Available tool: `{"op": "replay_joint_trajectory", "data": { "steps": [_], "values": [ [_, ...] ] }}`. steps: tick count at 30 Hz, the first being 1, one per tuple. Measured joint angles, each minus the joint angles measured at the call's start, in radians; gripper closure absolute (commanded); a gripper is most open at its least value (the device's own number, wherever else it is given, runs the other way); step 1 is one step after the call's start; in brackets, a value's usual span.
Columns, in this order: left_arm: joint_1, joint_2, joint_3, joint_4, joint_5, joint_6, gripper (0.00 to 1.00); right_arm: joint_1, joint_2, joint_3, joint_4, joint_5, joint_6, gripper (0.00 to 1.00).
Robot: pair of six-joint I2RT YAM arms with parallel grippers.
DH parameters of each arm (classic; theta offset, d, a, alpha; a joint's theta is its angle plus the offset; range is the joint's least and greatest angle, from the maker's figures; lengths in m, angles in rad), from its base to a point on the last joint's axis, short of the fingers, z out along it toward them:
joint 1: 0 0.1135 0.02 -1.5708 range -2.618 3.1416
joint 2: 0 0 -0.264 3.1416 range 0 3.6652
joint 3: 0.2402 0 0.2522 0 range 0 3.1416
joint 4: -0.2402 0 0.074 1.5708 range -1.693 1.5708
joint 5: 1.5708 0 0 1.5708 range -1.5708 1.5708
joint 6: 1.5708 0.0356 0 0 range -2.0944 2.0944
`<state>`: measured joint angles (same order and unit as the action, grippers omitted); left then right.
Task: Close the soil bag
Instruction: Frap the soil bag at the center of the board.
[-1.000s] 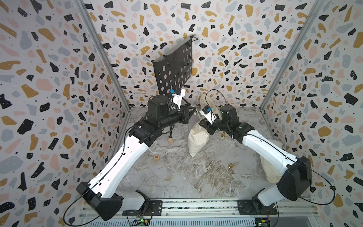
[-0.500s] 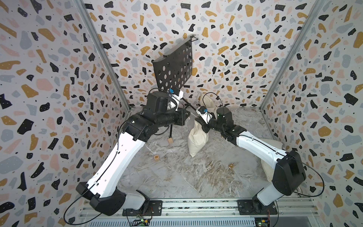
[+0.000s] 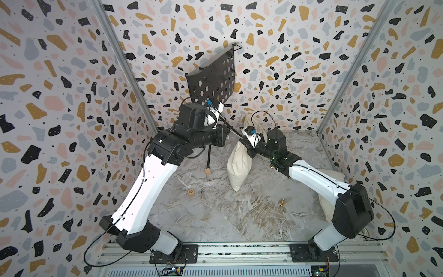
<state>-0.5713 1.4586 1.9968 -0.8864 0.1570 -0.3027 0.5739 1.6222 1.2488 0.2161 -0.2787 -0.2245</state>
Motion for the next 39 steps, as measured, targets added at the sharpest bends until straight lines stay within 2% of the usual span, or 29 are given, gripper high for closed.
{"op": "replay_joint_trajectory", "data": {
  "steps": [7,12,19,26,31,39],
  "values": [
    [0.013,-0.103,-0.248,0.135,-0.005,-0.024,1.0,-0.029,-0.019,-0.053,-0.034,-0.051,0.006,0.8],
    [0.016,-0.163,-0.374,0.243,0.031,-0.054,1.0,-0.042,-0.039,-0.068,-0.14,-0.057,0.016,0.73],
    [0.027,-0.207,-0.426,0.429,0.12,-0.088,1.0,-0.038,-0.075,-0.072,-0.322,-0.008,0.018,0.56],
    [0.028,-0.206,-0.465,0.523,0.18,-0.11,1.0,-0.018,-0.154,-0.063,-0.369,-0.008,0.026,0.35],
    [0.028,-0.205,-0.466,0.535,0.205,-0.119,1.0,-0.016,-0.162,-0.006,-0.363,-0.032,0.034,0.3],
    [0.028,-0.205,-0.466,0.537,0.22,-0.125,1.0,-0.006,-0.139,0.037,-0.351,-0.074,0.045,0.31]
  ]
}}
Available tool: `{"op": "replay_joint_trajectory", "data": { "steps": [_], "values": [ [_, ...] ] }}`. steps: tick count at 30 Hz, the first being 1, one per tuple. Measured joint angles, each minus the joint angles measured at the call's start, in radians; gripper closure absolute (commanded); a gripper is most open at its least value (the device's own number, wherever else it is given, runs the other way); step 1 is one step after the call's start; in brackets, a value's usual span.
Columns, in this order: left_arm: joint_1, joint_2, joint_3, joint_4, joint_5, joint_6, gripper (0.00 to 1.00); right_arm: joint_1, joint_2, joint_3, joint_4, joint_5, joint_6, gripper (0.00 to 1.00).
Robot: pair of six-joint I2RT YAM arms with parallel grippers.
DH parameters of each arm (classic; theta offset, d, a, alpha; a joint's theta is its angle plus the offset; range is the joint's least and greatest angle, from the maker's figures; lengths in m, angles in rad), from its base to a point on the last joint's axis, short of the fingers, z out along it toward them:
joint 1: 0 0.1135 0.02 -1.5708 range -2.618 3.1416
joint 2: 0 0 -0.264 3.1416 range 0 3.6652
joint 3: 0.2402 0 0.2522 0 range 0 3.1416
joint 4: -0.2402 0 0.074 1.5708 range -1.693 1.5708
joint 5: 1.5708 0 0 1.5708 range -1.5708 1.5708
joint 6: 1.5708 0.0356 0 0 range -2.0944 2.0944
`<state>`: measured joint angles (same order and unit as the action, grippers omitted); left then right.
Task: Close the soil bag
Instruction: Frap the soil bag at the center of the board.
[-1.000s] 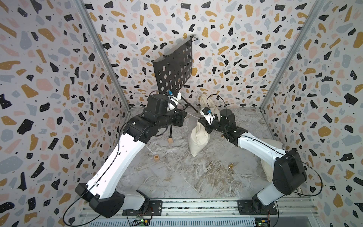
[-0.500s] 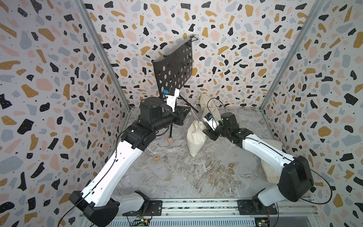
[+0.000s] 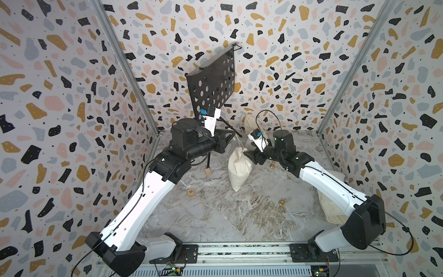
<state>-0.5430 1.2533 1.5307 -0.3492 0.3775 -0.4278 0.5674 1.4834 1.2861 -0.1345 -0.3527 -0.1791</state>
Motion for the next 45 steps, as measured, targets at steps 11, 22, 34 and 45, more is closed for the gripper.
{"op": "replay_joint_trajectory", "data": {
  "steps": [11,22,34,45],
  "values": [
    [0.0,0.0,0.0,0.0,0.008,-0.003,1.0,0.025,0.048,0.048,-0.008,-0.049,0.004,0.32],
    [0.0,0.0,0.002,0.013,0.031,-0.011,1.0,0.052,0.07,0.113,0.02,-0.034,0.028,0.73],
    [0.058,0.099,0.309,-0.402,-0.032,0.056,1.0,0.027,0.134,0.024,0.24,0.037,0.031,0.9],
    [0.066,0.227,0.644,-0.623,-0.07,0.158,1.0,-0.028,0.068,0.02,0.314,0.007,0.049,0.89]
  ]
}}
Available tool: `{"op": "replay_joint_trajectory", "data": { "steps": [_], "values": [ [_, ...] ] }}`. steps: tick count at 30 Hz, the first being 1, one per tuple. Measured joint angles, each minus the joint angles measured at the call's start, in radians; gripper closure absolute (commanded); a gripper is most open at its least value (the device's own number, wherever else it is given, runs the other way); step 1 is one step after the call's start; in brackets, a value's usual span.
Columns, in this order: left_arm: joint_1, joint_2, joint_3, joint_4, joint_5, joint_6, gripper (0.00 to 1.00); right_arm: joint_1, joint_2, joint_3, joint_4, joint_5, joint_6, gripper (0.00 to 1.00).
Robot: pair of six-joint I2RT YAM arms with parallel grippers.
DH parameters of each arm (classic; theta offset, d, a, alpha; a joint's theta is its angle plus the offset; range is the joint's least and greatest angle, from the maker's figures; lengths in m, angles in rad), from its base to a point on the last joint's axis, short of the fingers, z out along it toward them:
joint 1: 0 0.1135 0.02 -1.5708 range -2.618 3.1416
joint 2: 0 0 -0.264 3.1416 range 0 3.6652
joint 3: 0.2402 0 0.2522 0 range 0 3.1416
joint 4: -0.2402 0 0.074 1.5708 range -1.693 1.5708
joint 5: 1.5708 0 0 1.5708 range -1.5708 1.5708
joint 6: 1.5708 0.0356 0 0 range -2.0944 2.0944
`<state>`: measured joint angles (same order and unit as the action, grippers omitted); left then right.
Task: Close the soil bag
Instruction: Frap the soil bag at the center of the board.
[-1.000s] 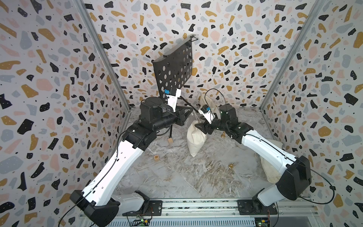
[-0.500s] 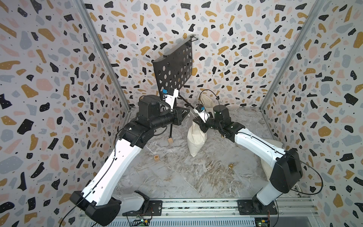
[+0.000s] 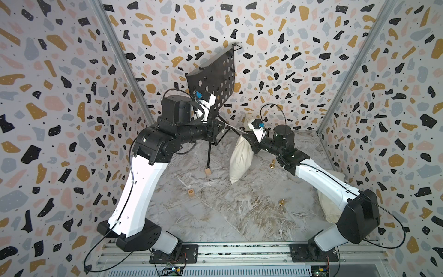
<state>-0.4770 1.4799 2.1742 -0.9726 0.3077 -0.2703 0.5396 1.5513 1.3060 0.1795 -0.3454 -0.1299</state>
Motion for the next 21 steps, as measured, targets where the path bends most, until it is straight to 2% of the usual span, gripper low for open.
{"op": "replay_joint_trajectory", "data": {
  "steps": [5,9,17,21],
  "values": [
    [0.001,0.0,-0.009,-0.004,-0.012,0.012,1.0,-0.002,0.007,-0.016,0.01,-0.005,0.003,0.89],
    [0.008,-0.018,-0.077,0.008,-0.033,0.018,1.0,-0.002,0.041,-0.029,0.023,-0.005,0.003,0.89],
    [0.043,-0.156,-0.423,0.177,-0.05,-0.014,1.0,-0.006,0.085,-0.018,-0.013,-0.04,0.018,0.97],
    [0.052,-0.218,-0.561,0.288,-0.043,-0.034,1.0,-0.006,0.116,0.063,-0.1,-0.042,0.02,0.99]
  ]
}}
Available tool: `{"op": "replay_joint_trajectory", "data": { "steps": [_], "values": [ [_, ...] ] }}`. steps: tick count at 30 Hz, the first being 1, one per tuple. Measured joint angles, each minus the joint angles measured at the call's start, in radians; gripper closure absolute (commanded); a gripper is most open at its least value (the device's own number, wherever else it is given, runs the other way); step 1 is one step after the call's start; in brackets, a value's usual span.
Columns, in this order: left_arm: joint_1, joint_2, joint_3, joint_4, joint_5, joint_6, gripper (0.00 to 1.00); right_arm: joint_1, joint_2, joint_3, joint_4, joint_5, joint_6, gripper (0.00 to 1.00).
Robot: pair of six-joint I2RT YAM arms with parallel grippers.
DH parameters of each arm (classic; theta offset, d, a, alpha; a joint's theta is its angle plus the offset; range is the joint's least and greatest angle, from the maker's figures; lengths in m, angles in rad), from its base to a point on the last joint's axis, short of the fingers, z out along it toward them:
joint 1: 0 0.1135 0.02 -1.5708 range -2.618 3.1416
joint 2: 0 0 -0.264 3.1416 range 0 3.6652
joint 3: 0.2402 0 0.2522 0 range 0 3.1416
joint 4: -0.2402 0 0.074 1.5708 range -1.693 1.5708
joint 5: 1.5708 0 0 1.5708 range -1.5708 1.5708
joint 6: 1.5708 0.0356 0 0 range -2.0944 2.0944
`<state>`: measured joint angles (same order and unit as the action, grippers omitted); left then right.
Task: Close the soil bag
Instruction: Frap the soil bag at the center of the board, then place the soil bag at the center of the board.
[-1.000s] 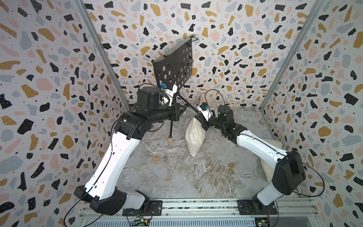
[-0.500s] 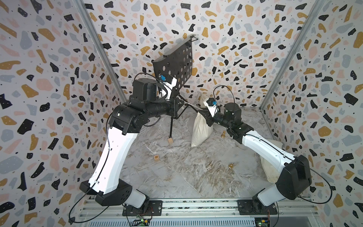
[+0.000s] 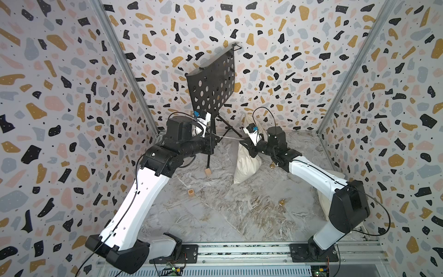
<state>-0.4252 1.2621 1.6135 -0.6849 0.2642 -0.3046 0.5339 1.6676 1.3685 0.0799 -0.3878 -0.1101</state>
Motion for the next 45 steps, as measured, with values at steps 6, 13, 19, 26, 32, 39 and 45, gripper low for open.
{"op": "replay_joint_trajectory", "data": {
  "steps": [6,13,19,26,32,39,45],
  "values": [
    [0.013,-0.007,-0.038,0.087,-0.028,0.011,1.0,0.001,0.121,0.226,-0.117,0.016,0.02,1.0],
    [0.018,-0.007,-0.047,0.122,-0.097,0.058,1.0,0.019,0.258,0.478,-0.209,0.043,0.044,0.99],
    [0.017,-0.023,-0.176,0.213,-0.128,0.054,1.0,0.02,0.298,0.498,-0.192,0.089,0.078,0.8],
    [0.006,0.029,-0.371,0.343,-0.169,0.006,1.0,-0.008,0.285,0.415,-0.257,0.151,0.079,0.34],
    [0.003,0.224,-0.47,0.439,-0.198,-0.056,1.0,-0.031,0.155,0.174,-0.395,0.168,0.074,0.11],
    [0.001,0.459,-0.499,0.539,-0.193,-0.116,1.0,-0.031,-0.152,-0.015,-0.494,0.227,0.13,0.01],
    [-0.031,0.597,-0.484,0.572,-0.208,-0.12,1.0,-0.043,-0.453,-0.224,-0.562,0.483,0.281,0.0]
  ]
}}
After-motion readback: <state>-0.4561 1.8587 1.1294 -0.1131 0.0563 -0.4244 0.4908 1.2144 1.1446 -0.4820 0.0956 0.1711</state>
